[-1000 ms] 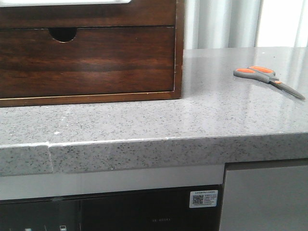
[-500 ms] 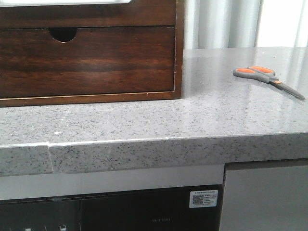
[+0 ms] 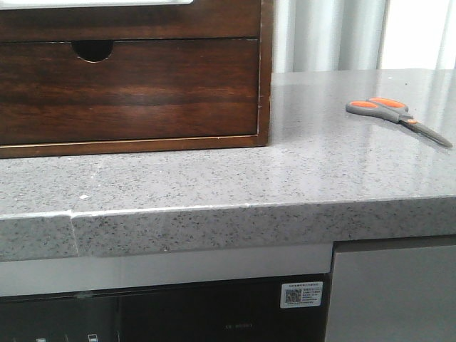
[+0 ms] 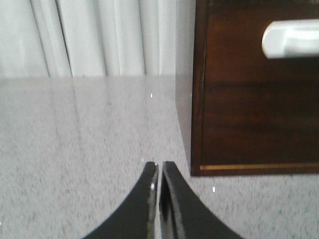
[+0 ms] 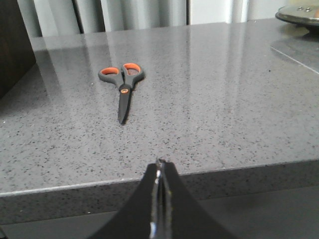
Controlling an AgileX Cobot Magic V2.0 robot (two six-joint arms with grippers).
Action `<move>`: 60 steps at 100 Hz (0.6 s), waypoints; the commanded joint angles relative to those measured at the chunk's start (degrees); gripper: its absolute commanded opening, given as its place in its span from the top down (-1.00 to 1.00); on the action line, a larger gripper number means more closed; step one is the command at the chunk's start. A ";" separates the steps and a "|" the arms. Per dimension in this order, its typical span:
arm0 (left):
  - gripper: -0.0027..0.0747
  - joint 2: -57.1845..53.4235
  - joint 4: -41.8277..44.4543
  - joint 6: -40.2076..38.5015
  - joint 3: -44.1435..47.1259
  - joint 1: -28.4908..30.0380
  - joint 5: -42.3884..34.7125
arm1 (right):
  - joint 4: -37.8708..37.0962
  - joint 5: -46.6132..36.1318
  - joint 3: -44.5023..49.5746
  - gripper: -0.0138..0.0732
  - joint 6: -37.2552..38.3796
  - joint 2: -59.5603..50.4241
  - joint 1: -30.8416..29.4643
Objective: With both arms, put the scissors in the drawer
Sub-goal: 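Move the left gripper to the white drawer handle and grasp it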
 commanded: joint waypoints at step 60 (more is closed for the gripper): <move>0.53 15.52 2.43 0.00 -8.79 0.23 -17.77 | -0.48 -1.16 -10.44 0.83 -0.42 12.67 0.87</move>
